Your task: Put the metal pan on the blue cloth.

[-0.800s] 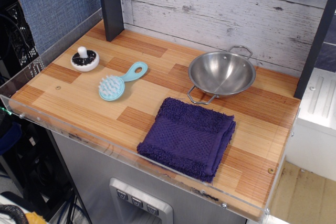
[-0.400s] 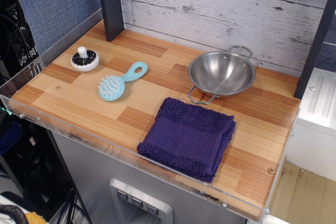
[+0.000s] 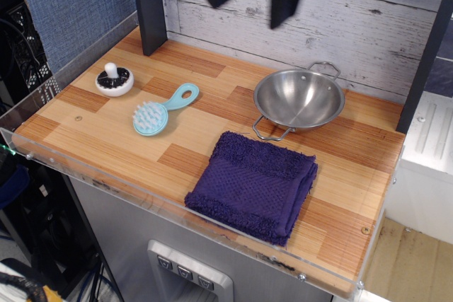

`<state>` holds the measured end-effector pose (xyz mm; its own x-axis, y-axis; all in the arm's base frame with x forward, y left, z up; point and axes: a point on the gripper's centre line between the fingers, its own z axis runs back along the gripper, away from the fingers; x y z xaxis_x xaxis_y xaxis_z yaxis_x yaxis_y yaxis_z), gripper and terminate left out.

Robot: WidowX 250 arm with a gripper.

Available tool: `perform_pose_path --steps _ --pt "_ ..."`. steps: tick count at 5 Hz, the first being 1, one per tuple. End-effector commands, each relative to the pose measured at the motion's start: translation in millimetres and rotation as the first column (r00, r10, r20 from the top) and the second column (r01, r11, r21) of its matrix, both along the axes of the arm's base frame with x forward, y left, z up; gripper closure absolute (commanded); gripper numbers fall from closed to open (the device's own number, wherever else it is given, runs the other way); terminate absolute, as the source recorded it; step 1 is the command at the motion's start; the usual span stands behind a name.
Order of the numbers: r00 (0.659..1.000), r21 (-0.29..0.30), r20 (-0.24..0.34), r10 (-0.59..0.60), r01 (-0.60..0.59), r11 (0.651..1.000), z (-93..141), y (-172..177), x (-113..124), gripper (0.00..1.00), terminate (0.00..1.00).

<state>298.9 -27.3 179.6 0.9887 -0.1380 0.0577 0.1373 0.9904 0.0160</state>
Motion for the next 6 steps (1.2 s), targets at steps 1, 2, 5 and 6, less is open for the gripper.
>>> perform_pose_path --steps 1,2,5,6 --pt "0.999 0.027 0.037 -0.008 0.007 1.0 -29.7 -34.2 22.1 0.0 0.0" --pt "0.998 0.038 0.028 0.052 -0.053 0.998 -47.8 -26.4 32.8 0.0 0.0" --pt "0.99 0.045 0.057 0.126 -0.129 0.991 -81.7 -26.1 49.9 0.0 0.0" --pt "0.991 0.041 0.047 0.127 -0.128 0.991 -98.3 -32.9 56.1 0.0 0.0"
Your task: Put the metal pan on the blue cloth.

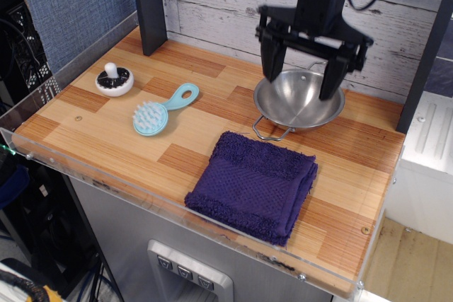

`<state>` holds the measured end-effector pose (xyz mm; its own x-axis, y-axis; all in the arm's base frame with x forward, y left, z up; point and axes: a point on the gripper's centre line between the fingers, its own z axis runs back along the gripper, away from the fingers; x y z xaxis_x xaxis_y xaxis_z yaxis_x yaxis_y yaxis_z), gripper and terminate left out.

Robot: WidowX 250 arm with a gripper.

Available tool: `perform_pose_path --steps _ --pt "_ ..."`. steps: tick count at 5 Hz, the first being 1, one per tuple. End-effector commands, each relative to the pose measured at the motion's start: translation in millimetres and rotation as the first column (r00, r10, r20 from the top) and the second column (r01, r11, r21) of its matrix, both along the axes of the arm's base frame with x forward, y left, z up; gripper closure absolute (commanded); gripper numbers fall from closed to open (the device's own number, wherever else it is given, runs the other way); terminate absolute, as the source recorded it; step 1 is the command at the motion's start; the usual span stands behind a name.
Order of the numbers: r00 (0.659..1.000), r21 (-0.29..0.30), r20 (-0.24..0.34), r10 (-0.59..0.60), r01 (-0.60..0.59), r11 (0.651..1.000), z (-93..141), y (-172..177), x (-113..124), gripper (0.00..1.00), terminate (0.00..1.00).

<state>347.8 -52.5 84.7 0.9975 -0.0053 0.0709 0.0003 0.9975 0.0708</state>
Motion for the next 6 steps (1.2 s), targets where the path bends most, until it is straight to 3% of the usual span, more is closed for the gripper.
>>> perform_pose_path --steps 1,5,6 --pt "1.0 -0.021 0.015 0.003 -0.003 1.0 -22.2 -14.4 10.0 0.0 0.0" --pt "1.0 -0.028 -0.016 0.01 -0.011 1.0 -59.5 -21.6 22.1 0.0 0.0" --pt "1.0 -0.016 -0.019 -0.001 0.0 1.0 -61.8 -21.7 20.7 1.0 0.0"
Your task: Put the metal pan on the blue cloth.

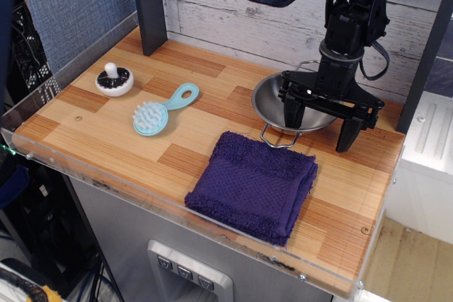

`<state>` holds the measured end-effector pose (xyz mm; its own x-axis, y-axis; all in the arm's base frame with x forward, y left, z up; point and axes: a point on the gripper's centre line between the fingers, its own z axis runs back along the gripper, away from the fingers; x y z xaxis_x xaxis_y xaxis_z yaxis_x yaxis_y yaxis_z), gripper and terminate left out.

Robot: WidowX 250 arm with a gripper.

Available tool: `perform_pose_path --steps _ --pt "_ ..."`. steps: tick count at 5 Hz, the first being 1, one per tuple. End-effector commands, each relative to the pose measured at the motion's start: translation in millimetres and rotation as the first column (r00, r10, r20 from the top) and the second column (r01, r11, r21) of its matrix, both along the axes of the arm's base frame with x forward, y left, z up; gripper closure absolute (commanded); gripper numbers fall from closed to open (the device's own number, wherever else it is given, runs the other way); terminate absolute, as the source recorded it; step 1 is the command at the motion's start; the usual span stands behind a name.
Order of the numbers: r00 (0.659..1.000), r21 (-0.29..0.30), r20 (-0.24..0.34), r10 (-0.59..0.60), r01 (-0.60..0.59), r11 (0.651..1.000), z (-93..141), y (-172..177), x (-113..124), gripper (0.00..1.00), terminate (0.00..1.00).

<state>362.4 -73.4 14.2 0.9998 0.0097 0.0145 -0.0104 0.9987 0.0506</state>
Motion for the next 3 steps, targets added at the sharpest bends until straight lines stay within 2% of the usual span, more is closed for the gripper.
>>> perform_pose_path --steps 1,3 --pt "0.999 0.001 0.04 -0.02 0.02 1.0 10.3 -1.2 4.8 1.0 0.0" --pt "0.995 -0.015 0.087 -0.037 0.039 0.999 38.1 9.8 9.3 1.0 0.0"
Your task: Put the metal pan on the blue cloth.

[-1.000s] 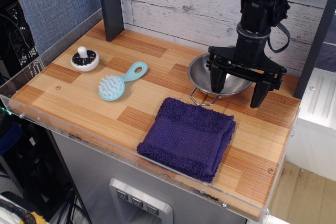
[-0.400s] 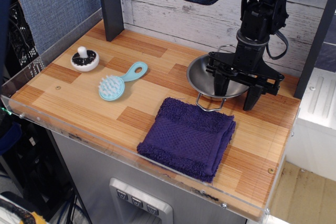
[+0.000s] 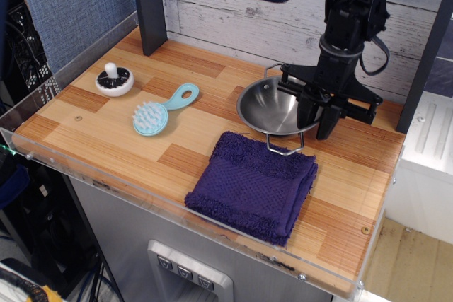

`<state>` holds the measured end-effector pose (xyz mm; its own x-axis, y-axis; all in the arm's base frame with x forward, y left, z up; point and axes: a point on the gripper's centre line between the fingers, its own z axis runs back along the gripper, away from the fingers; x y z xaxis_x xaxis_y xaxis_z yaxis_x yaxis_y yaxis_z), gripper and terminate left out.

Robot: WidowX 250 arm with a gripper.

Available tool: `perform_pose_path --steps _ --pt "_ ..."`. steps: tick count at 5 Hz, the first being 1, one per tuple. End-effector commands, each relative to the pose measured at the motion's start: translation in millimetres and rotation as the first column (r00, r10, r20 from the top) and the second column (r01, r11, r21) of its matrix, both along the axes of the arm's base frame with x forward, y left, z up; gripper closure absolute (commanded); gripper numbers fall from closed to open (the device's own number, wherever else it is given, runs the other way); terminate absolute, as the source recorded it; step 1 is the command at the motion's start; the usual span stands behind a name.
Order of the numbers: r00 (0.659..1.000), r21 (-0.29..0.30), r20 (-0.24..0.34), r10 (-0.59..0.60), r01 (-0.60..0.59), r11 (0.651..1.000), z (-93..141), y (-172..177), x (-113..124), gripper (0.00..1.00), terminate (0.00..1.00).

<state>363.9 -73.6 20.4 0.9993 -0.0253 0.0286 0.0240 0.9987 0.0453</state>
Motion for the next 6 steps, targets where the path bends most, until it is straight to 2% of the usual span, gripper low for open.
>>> perform_pose_path --steps 1,2,3,4,5,6 --pt "0.988 -0.011 0.153 -0.019 0.021 1.0 79.6 19.6 17.5 1.0 0.0" --pt "0.966 -0.013 0.256 -0.035 0.039 0.999 130.8 23.5 17.1 1.0 0.0" --pt "0.951 -0.05 0.309 -0.032 0.05 0.997 180.7 26.0 -15.6 1.0 0.0" --pt "0.961 -0.08 0.271 -0.062 0.087 0.993 193.5 21.5 -60.4 1.0 0.0" --pt "0.976 -0.068 0.201 -0.082 0.097 0.993 173.3 24.7 -98.7 1.0 0.0" --pt "0.99 -0.044 0.107 -0.087 0.093 0.995 139.0 31.5 -113.4 1.0 0.0"
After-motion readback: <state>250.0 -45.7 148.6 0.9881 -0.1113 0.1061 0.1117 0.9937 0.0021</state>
